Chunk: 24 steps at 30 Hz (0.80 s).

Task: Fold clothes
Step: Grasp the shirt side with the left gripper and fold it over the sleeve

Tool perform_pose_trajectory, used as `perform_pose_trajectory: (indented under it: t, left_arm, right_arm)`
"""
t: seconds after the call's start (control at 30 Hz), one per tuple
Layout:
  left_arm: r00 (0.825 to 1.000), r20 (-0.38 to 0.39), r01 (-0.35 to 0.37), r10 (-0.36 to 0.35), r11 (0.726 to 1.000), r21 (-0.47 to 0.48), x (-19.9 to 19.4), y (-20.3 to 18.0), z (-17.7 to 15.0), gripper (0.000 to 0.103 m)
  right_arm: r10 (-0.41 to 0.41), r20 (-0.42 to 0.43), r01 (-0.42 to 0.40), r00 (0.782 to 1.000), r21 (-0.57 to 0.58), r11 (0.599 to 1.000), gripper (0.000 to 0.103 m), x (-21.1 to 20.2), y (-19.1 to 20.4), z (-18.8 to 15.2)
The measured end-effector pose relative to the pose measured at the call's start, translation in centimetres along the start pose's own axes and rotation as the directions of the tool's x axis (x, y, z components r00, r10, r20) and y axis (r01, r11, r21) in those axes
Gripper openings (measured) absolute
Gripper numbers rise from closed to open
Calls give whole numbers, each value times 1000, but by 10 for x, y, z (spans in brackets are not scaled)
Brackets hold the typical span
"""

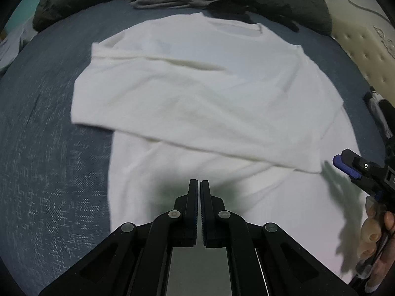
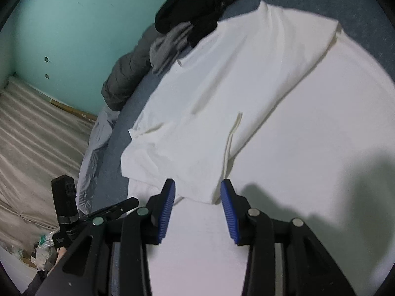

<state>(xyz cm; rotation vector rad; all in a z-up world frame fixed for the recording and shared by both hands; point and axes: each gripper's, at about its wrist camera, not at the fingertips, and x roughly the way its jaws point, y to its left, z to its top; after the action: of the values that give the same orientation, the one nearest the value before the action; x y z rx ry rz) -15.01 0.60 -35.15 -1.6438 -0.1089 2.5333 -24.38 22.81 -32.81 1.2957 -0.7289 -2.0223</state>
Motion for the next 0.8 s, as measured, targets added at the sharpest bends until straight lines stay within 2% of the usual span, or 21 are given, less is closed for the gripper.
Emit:
perform_pose_trajectory:
  t: [0.2,0.23,0.3,0.43,0.57,0.8]
  left_arm:
    - [1000,-13,0,0,1000,-17,13,10,-6,2]
    - [1000,-16,1,-1,1000,-17,15,11,-7,2]
    - [1000,-18,6,-6,1000,-21,18,12,-8,2]
    - [1000,-19,-2,2,1000,-8,20,9,-10,2]
    - [1000,-23,-2,2,1000,-13,21,8,-11,2]
    - [1000,-28,11,-12,999,-48,22,11,-12,2]
  right_arm:
    - [-37,-35,35,999,-45,998,37,15,7,-6]
    - [-42,-35,40,998,-59,997,34,17,9,-6]
    - [-53,-36,49,998,-87,995,19,21,13,-8]
    - [-51,-26,49,998,-85,995,4,22,11,-6]
    - [-22,-3,22,1000,-72,997,1,16,12,-5]
    - [16,93,-7,996,-96,995,1,-15,22,0]
